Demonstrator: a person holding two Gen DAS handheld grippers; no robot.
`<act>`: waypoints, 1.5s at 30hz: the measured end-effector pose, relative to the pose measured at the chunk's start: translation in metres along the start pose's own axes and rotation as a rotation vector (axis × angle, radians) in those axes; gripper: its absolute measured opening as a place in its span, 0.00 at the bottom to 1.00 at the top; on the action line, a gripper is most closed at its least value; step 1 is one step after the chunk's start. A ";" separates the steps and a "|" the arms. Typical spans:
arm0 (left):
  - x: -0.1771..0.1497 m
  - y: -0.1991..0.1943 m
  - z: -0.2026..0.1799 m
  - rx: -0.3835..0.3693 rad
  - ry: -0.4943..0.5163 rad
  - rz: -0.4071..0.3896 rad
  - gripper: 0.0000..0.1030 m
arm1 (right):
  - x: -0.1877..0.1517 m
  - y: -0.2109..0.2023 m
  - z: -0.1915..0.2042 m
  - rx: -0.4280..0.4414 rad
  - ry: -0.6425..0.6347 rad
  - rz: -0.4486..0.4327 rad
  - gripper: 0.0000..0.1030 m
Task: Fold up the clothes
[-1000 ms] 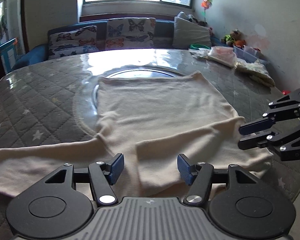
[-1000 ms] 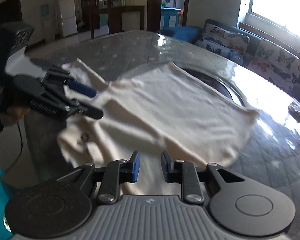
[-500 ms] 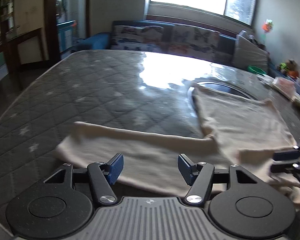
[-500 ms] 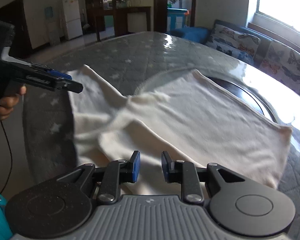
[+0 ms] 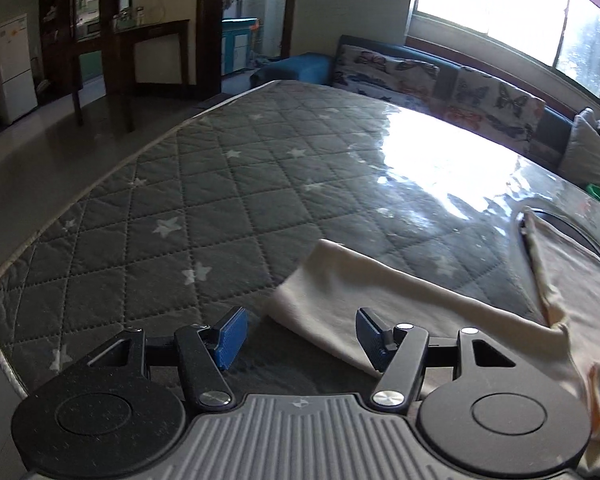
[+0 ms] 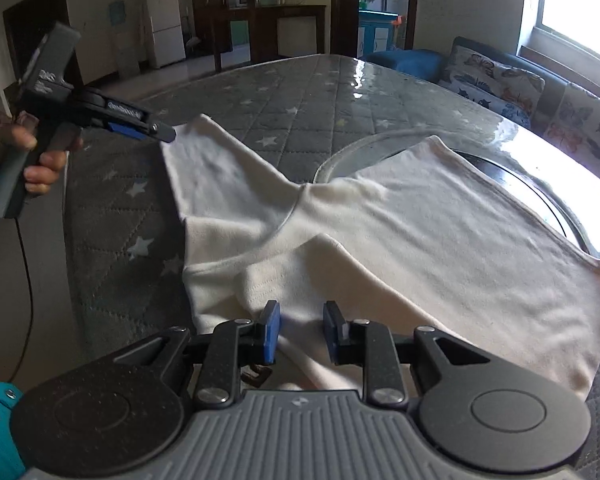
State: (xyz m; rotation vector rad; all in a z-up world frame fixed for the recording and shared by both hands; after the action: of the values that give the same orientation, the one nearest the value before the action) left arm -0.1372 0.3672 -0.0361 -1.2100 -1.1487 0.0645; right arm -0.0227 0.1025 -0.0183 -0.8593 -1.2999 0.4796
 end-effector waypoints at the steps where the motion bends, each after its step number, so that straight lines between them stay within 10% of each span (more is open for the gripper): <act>1: 0.001 0.002 0.001 -0.001 -0.008 0.006 0.60 | 0.001 -0.002 -0.001 0.000 0.005 -0.007 0.22; 6: 0.004 0.009 0.002 0.002 -0.031 0.007 0.53 | 0.006 -0.014 0.001 0.001 -0.005 -0.034 0.23; 14: 0.005 0.012 0.002 -0.044 -0.074 0.004 0.11 | 0.003 -0.027 -0.001 -0.010 0.021 -0.064 0.23; 26: 0.015 -0.050 -0.055 -0.345 -0.044 -0.077 0.10 | -0.014 -0.056 -0.025 -0.066 0.098 -0.103 0.23; 45: -0.009 -0.112 -0.264 -0.810 0.227 0.028 0.10 | -0.063 -0.106 -0.068 -0.173 0.232 -0.153 0.23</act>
State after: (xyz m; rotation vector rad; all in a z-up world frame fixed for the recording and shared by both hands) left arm -0.0100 0.1323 0.0674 -1.8833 -0.9748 -0.5532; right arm 0.0115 -0.0279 0.0223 -0.9218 -1.1925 0.1432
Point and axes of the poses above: each gripper's, at about its wrist camera, not at the fingertips, and y roughly the way its jaws point, z to its left, x to its top, the point moved 7 cm from there along y, roughly the way its jaws point, and after that the axes turned 3 degrees about z, right-handed, at the moved point
